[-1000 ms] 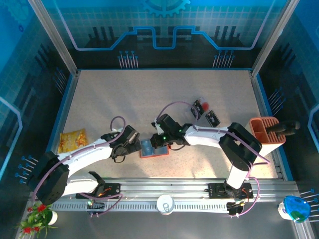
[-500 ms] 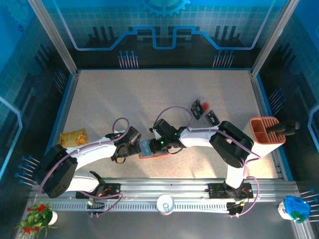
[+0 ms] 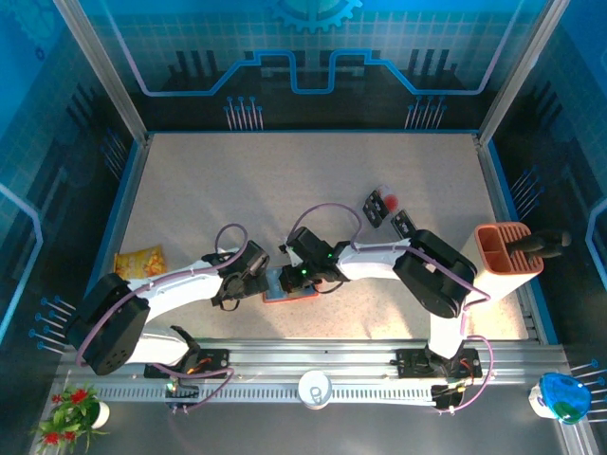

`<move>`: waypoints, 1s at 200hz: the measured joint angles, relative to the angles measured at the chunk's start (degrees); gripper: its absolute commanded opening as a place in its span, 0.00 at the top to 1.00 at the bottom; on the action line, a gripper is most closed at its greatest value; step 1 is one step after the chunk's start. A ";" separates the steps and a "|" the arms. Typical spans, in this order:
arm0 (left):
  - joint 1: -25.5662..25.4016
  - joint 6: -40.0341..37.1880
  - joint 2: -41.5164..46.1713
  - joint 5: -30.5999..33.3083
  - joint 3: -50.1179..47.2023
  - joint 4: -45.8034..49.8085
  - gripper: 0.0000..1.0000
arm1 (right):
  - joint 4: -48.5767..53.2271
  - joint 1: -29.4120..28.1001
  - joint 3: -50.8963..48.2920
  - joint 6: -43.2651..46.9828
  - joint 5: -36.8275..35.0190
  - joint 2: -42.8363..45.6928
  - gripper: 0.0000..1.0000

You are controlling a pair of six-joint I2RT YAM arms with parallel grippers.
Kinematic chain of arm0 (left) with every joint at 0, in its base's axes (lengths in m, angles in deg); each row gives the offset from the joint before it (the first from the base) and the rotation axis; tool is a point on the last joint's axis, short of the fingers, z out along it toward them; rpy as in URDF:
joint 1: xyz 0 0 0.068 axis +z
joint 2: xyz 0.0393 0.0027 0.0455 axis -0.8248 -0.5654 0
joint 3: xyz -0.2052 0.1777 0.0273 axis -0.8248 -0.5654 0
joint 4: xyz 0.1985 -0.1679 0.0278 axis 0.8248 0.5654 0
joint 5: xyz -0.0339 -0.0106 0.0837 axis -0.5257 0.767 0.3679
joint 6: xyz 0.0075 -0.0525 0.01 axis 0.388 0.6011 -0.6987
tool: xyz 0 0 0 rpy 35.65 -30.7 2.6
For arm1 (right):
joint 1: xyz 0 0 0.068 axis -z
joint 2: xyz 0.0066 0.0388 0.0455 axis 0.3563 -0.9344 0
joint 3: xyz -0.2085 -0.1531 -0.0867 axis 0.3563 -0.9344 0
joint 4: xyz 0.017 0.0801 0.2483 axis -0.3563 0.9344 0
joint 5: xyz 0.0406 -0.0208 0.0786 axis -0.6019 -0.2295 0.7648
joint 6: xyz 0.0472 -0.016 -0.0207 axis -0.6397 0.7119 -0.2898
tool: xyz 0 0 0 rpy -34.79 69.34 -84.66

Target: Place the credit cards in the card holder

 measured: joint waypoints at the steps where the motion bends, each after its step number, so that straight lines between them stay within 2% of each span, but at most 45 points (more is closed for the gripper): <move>1: 0.00 0.00 0.00 0.00 0.00 0.00 0.01 | -0.02 0.00 0.00 -0.04 0.02 -0.02 1.00; 42: 0.00 0.00 0.13 0.00 0.00 0.04 0.01 | -0.50 0.00 0.04 -0.63 1.03 -0.11 0.99; 66: 0.00 -0.02 0.83 -0.04 -0.07 0.20 0.01 | -0.52 0.17 -0.04 -0.81 1.20 1.25 0.95; 114: 0.17 -0.22 6.38 -0.87 -0.28 1.84 0.01 | 0.50 3.91 -2.19 -0.11 0.37 12.92 0.86; 155: 0.28 -0.57 14.40 -2.16 0.33 3.63 0.01 | 3.48 7.41 -2.23 2.97 -2.38 14.73 0.89; 200: -0.11 0.07 14.82 -6.58 0.70 1.40 0.01 | 8.07 7.65 -0.76 6.78 -4.11 11.67 0.94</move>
